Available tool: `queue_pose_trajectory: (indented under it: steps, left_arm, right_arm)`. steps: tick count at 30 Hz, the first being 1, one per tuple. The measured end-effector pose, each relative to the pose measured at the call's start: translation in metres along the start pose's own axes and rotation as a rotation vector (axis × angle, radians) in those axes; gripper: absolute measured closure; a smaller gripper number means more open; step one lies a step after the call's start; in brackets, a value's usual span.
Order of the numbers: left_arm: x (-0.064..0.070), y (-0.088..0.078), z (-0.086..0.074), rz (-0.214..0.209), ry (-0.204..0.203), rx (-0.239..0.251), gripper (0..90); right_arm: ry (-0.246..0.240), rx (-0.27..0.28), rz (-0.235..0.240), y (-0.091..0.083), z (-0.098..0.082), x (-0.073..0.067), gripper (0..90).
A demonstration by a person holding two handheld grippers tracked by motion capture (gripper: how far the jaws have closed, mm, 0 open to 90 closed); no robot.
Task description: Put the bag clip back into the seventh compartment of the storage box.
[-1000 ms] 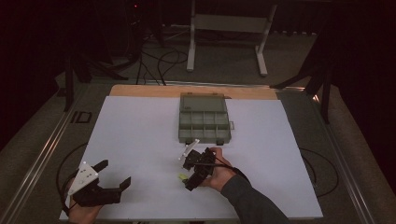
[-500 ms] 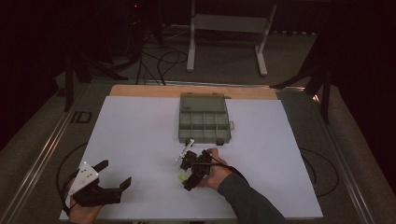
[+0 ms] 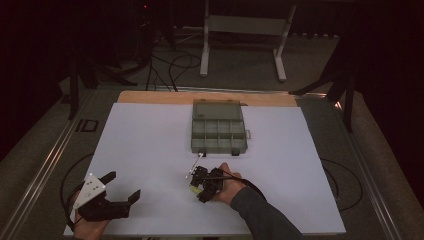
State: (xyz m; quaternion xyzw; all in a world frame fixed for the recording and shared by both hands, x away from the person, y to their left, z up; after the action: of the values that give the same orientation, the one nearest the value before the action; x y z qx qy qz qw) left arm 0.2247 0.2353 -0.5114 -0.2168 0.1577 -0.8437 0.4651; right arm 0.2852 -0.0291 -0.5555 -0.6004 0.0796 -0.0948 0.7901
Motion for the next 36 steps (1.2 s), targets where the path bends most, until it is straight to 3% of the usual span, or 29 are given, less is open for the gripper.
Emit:
queue_pose_trajectory:
  steps: [7,18,27,36]
  left_arm:
    - [0.0,-0.001,0.0,0.002,0.0,0.0,0.2]
    - [0.0,-0.001,0.0,0.002,0.002,0.0,0.2]
    - [0.0,0.0,0.0,0.001,0.002,0.0,0.3]
    - [0.0,0.0,0.0,0.001,0.004,-0.002,0.3]
  right_arm:
    - [-0.031,-0.026,0.01,0.005,-0.001,-0.002,66.0]
    - [-0.021,-0.054,0.013,0.009,-0.002,-0.004,77.7]
    - [-0.013,-0.041,-0.005,0.006,-0.001,-0.004,78.1]
    - [0.012,-0.015,0.01,-0.001,-0.001,-0.006,78.1]
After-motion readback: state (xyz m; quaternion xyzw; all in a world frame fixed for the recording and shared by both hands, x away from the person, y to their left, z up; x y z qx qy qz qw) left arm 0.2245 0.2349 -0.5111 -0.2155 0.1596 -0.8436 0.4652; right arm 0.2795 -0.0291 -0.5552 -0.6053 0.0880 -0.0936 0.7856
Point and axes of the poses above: each handheld gripper's, and its own axes: y roughly forward along the jaws, z roughly out of its top, x roughly to its right, the point moved 5 cm from there along y, roughly forward along the jaws, and after that the axes turned 9 degrees about -y, right-handed, at the moved point
